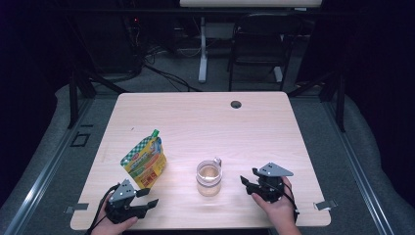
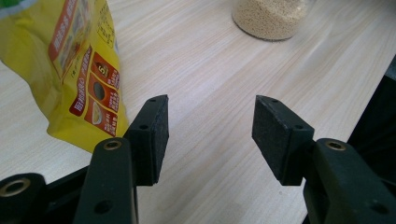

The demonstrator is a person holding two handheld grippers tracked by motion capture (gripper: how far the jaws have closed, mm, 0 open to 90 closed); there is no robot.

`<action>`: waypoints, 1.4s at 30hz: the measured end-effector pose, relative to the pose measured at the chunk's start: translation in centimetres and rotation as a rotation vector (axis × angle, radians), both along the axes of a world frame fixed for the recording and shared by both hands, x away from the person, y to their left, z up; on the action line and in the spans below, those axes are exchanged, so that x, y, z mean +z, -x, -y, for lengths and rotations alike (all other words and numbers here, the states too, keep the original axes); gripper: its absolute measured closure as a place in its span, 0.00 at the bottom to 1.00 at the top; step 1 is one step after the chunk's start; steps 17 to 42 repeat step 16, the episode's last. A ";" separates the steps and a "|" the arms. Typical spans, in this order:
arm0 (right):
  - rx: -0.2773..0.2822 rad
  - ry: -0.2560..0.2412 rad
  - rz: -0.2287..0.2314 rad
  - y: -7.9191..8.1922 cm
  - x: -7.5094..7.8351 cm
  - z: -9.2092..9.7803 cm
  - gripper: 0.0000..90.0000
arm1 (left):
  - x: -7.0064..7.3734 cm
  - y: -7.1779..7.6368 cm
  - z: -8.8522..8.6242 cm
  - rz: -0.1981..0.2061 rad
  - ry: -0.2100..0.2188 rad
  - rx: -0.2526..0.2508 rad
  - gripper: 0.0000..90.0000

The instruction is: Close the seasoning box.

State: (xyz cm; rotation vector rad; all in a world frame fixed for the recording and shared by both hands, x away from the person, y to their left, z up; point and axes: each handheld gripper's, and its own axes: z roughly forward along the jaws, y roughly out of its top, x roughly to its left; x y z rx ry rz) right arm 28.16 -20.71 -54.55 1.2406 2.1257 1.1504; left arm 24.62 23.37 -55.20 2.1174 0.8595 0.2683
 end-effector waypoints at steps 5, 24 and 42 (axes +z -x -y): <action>0.003 -0.006 -0.002 0.0 0.0 0.1 0.49 | 0.0 0.0 0.1 0.000 -0.008 -0.008 0.52; 0.000 -0.010 -0.010 -0.1 -0.1 0.2 0.48 | 0.0 -0.2 0.1 -0.004 0.000 -0.009 0.51; 0.000 -0.010 -0.010 -0.1 -0.1 0.2 0.48 | 0.0 -0.2 0.1 -0.004 0.000 -0.009 0.51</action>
